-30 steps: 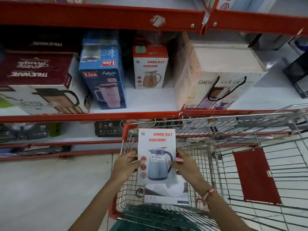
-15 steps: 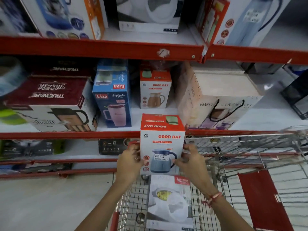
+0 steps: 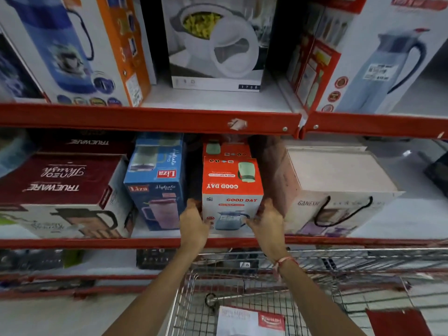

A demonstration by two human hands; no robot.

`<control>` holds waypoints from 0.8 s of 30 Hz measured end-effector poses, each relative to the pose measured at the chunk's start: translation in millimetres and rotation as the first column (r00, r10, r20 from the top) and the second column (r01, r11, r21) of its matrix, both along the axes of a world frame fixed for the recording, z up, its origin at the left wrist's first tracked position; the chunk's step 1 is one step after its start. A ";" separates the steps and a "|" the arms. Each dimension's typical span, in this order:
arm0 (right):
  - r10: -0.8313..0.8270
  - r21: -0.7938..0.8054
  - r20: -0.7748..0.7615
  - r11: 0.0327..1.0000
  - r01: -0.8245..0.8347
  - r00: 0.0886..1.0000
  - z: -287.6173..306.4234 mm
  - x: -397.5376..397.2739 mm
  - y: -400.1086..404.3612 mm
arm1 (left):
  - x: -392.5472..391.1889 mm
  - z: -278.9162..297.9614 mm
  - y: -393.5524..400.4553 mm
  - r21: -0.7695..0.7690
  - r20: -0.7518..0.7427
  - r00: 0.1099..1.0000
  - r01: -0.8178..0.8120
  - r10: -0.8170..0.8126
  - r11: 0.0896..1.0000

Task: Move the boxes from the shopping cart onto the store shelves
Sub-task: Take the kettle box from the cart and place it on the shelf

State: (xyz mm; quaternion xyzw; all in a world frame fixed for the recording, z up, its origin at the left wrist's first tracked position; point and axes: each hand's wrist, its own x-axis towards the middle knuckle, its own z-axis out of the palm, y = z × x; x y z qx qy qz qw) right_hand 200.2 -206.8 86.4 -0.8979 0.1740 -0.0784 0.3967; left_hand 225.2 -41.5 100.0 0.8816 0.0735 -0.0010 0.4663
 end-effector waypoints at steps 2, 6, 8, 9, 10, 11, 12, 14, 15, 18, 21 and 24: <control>-0.003 -0.029 -0.026 1.000 0.002 1.000 -7.9 8.6 -0.6 | 7.1 -7.6 -1.5 0.003 -0.017 1.000 -0.002 0.002 1.000; -0.003 -0.050 -0.040 0.999 0.001 0.999 -18.7 16.4 -1.3 | 15.0 -19.0 -1.2 0.007 -0.035 0.999 0.007 -0.007 1.000; -0.007 -0.050 -0.037 0.999 0.005 0.999 -21.6 17.5 -2.3 | 17.4 -23.4 -0.3 0.012 -0.027 1.000 0.016 -0.016 1.000; -0.009 -0.050 -0.037 0.999 0.007 0.999 -23.0 17.4 -2.8 | 17.8 -25.3 0.1 0.009 -0.025 0.999 0.022 -0.022 1.000; -0.008 -0.049 -0.037 0.999 0.006 0.999 -24.2 16.8 -3.2 | 17.6 -27.3 0.5 0.005 -0.024 0.999 0.031 -0.030 1.000; -0.003 -0.045 -0.037 0.999 0.001 0.999 -25.6 15.8 -3.7 | 16.8 -29.2 0.9 0.003 -0.025 0.999 0.040 -0.040 0.999; 0.005 -0.034 -0.038 0.999 -0.006 0.999 -26.7 13.7 -4.2 | 15.7 -31.3 1.8 -0.001 -0.022 0.999 0.048 -0.048 0.999; 0.018 -0.010 -0.034 1.000 -0.019 0.999 -28.0 7.4 -4.4 | 11.7 -35.0 4.0 -0.008 -0.007 0.998 0.061 -0.061 0.998; 0.026 -0.012 -0.020 1.000 -0.026 0.999 -29.0 2.5 -4.2 | 8.2 -36.9 5.6 -0.006 0.006 0.998 0.067 -0.067 0.998; 0.032 -0.060 0.087 0.998 -0.027 0.996 -36.8 -21.4 -0.1 | -11.3 -44.6 10.4 0.002 0.085 0.995 0.043 -0.043 0.999; 0.037 -0.065 0.167 0.998 -0.026 0.985 -54.3 -58.4 6.4 | -42.3 -56.7 13.9 0.016 0.161 0.987 0.020 -0.022 1.000; 0.053 -0.077 0.094 0.996 -0.046 0.994 -85.5 -102.0 8.8 | -78.0 -79.8 16.2 0.043 0.095 0.990 0.101 -0.105 0.994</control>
